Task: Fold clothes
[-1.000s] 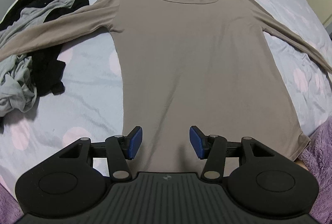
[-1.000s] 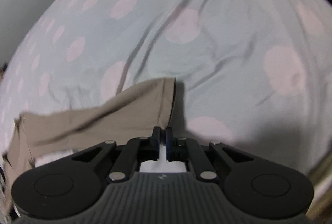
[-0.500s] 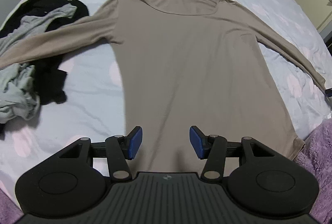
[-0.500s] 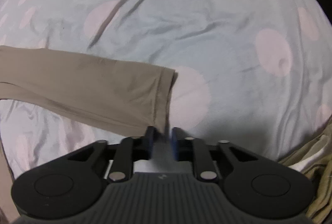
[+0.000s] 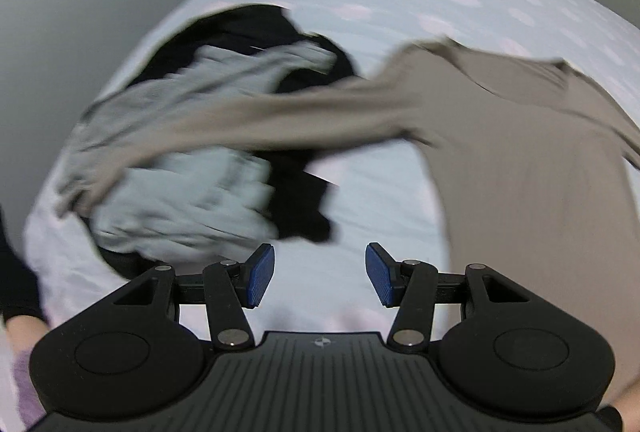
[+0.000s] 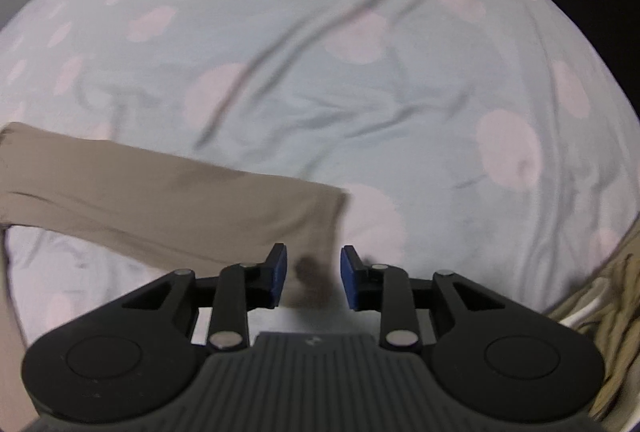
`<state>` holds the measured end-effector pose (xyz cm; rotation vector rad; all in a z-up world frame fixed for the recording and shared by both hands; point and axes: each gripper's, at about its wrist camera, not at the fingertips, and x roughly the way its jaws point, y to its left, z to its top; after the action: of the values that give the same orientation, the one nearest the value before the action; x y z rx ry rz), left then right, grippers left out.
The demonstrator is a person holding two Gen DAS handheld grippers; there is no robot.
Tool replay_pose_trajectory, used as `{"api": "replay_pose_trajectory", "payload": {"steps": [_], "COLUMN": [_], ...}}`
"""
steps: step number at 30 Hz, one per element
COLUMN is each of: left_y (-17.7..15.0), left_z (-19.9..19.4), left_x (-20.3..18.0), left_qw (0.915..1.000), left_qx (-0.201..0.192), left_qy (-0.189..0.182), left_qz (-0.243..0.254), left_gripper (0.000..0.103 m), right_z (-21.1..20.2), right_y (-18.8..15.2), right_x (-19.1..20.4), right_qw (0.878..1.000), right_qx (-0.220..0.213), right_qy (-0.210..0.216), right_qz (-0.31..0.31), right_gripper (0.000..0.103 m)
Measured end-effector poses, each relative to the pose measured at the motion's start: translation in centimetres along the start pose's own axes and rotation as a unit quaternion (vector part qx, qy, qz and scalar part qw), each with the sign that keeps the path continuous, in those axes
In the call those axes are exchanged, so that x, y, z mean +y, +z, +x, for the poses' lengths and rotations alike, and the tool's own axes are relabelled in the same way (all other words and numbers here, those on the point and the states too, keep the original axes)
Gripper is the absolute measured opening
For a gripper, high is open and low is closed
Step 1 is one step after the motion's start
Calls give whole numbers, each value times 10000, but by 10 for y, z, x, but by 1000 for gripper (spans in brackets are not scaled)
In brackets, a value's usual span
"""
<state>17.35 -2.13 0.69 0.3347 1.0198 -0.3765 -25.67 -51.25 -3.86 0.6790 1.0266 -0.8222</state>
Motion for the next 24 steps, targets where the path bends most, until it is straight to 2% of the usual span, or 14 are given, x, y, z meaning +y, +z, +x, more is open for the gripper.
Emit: {"api": "replay_pose_trajectory", "payload": {"steps": [2, 5, 8, 10, 12, 16, 20, 24], "left_y": [6, 11, 16, 17, 14, 3, -14, -31], "left_z": [2, 10, 19, 23, 29, 45, 61, 75], "left_x": [23, 59, 102, 132, 163, 217, 238, 255], "left_qw": [9997, 9981, 9916, 9829, 9667, 9251, 9021, 8736], "left_qx": [-112, -236, -295, -421, -546, -643, -583, -492], "left_qy": [141, 358, 549, 537, 470, 234, 255, 138], "left_qz": [-145, -439, -1138, -1712, -2455, -3734, -4269, -4840], "left_gripper": [48, 48, 48, 48, 48, 48, 48, 48], "right_z": [-5, -15, -17, -17, -17, 2, -1, 10], "right_y": [-2, -12, -32, -50, -69, -98, -101, -98], "right_x": [16, 42, 69, 90, 111, 132, 136, 135], "right_qw": [9997, 9956, 9881, 9856, 9882, 9927, 9932, 9952], "right_qx": [-138, -352, -344, -383, -518, -487, -822, -642], "right_qy": [203, 828, 1418, 1568, 1413, 1098, 822, 732], "right_qz": [14, 274, 482, 501, 267, 66, -37, -14], "right_gripper": [33, 39, 39, 39, 39, 39, 42, 42]}}
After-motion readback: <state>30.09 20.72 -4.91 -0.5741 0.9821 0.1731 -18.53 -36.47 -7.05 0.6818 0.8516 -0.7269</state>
